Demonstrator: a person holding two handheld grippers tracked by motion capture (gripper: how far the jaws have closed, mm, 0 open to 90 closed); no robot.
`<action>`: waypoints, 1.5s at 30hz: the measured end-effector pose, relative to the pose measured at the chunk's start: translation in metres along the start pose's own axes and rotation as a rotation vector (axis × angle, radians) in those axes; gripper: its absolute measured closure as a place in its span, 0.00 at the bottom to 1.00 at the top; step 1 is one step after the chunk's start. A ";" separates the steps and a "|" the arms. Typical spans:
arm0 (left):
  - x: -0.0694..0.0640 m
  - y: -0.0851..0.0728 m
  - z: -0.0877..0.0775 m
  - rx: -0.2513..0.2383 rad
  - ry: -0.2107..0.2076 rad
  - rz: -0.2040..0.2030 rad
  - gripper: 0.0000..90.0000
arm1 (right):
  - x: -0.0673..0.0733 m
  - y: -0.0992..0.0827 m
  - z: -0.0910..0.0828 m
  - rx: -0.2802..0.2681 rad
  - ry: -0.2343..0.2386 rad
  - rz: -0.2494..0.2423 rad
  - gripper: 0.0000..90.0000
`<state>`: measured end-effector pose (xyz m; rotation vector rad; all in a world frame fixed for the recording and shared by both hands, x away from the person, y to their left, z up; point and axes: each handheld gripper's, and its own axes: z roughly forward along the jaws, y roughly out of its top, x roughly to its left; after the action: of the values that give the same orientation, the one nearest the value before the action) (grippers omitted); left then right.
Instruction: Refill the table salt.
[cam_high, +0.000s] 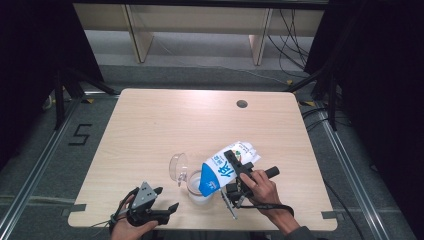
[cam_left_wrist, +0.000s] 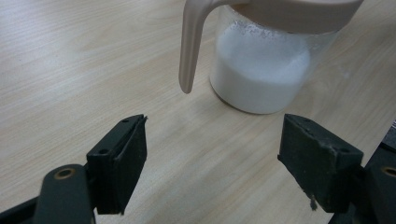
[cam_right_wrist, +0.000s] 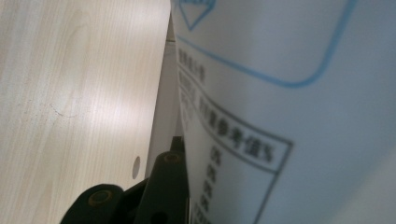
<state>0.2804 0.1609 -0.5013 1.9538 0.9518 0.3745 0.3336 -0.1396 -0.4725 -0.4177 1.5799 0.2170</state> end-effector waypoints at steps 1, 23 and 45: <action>0.000 0.000 0.000 -0.004 -0.002 0.008 0.25 | 0.000 0.000 0.000 0.002 0.004 0.016 0.85; 0.003 0.000 0.000 0.002 -0.002 0.011 0.26 | -0.004 -0.006 -0.002 0.003 0.046 0.088 0.85; 0.004 0.000 -0.001 -0.001 0.000 -0.007 0.26 | -0.006 -0.014 -0.004 -0.008 0.092 0.212 0.86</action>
<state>0.2830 0.1647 -0.5014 1.9487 0.9584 0.3712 0.3351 -0.1529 -0.4642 -0.2693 1.7153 0.3710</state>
